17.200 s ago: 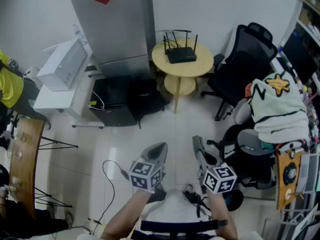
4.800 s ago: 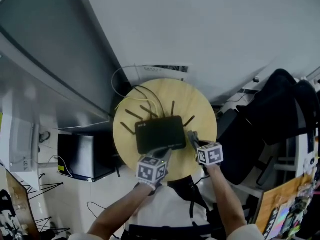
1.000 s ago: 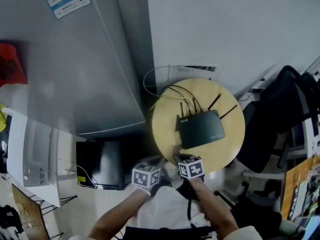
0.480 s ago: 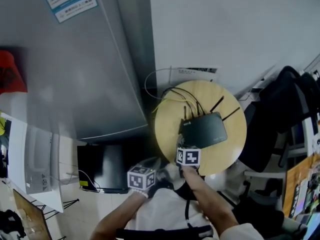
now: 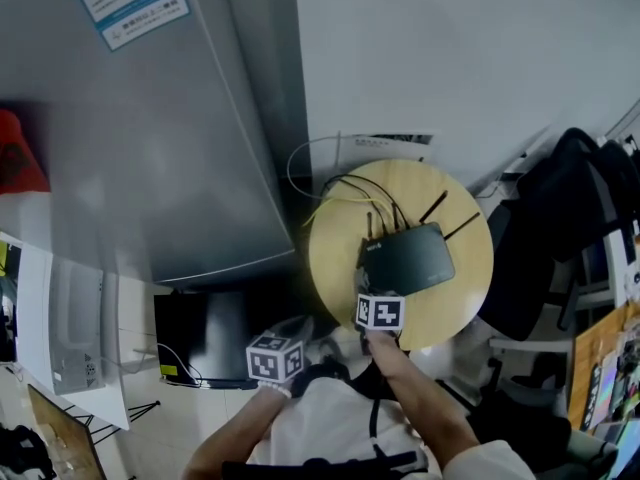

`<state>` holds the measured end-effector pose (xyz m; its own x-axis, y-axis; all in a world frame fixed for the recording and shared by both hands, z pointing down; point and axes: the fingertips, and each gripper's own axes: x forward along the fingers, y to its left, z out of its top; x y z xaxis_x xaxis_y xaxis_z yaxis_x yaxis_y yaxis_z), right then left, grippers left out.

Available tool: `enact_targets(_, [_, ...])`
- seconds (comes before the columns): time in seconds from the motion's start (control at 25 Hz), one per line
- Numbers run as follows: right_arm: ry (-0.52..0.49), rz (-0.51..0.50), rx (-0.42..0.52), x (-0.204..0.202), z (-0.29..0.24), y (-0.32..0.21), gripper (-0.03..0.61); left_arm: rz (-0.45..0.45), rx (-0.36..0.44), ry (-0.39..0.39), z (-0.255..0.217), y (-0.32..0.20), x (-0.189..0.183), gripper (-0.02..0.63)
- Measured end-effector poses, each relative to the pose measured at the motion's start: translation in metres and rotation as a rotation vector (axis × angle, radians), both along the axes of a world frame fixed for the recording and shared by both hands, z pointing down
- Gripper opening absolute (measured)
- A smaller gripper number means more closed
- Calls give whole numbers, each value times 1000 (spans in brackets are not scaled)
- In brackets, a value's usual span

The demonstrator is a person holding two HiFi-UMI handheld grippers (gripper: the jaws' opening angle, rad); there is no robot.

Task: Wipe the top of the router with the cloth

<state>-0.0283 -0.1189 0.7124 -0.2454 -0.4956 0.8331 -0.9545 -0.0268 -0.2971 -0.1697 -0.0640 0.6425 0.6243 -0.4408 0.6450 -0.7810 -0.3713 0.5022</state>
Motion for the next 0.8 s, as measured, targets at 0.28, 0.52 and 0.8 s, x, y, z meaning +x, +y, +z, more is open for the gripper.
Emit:
enact_targets(0.28, [20, -56, -19, 8, 0, 38, 35, 49, 2, 14, 0, 5, 22, -3])
enact_targets(0.52, [20, -54, -36, 20, 5, 60, 35, 86, 3, 21, -1, 12, 41, -3])
enact_targets(0.8, [58, -62, -70, 54, 15, 78, 35, 107, 1, 26, 0, 20, 63, -3])
